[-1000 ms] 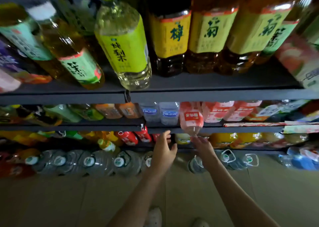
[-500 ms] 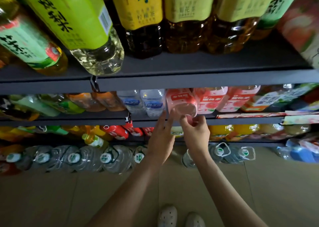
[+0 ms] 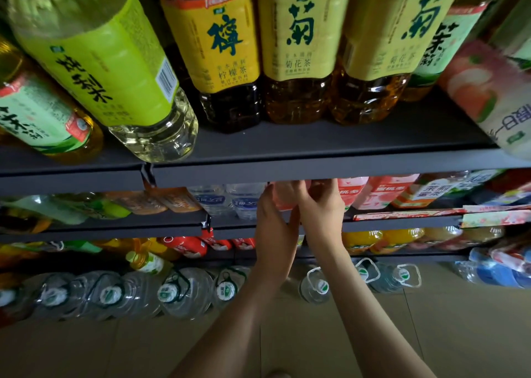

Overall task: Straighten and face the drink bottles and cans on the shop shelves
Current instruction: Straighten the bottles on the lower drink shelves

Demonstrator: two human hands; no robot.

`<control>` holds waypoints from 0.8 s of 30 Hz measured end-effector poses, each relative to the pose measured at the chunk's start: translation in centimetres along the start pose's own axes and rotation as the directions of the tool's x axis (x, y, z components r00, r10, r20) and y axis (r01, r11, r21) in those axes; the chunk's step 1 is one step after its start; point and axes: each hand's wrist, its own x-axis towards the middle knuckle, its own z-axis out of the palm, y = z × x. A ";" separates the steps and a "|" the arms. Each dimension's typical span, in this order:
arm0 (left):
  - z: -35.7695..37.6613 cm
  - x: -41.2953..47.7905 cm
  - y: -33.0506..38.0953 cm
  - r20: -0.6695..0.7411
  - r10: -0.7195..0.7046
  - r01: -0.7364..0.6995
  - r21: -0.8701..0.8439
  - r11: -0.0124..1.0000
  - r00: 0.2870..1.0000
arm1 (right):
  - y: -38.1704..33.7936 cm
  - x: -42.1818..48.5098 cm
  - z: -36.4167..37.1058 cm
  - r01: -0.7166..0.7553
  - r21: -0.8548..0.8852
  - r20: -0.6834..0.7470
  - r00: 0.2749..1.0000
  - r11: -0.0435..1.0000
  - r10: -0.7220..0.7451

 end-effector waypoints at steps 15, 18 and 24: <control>0.6 0.2 -1.1 -0.061 0.098 -0.096 0.041 0.995 0.993 | 3.9 1.2 1.0 0.445 -0.347 0.013 0.882 0.825 -0.471; 0.2 0.0 -1.7 -0.008 0.160 -0.158 0.112 0.981 0.987 | 4.5 0.1 0.8 0.374 -0.268 0.002 0.922 0.888 -0.387; -0.7 -0.2 -1.9 -0.002 0.239 -0.234 0.206 0.950 0.971 | 5.0 -1.5 0.3 0.424 -0.214 -0.041 0.896 0.880 -0.441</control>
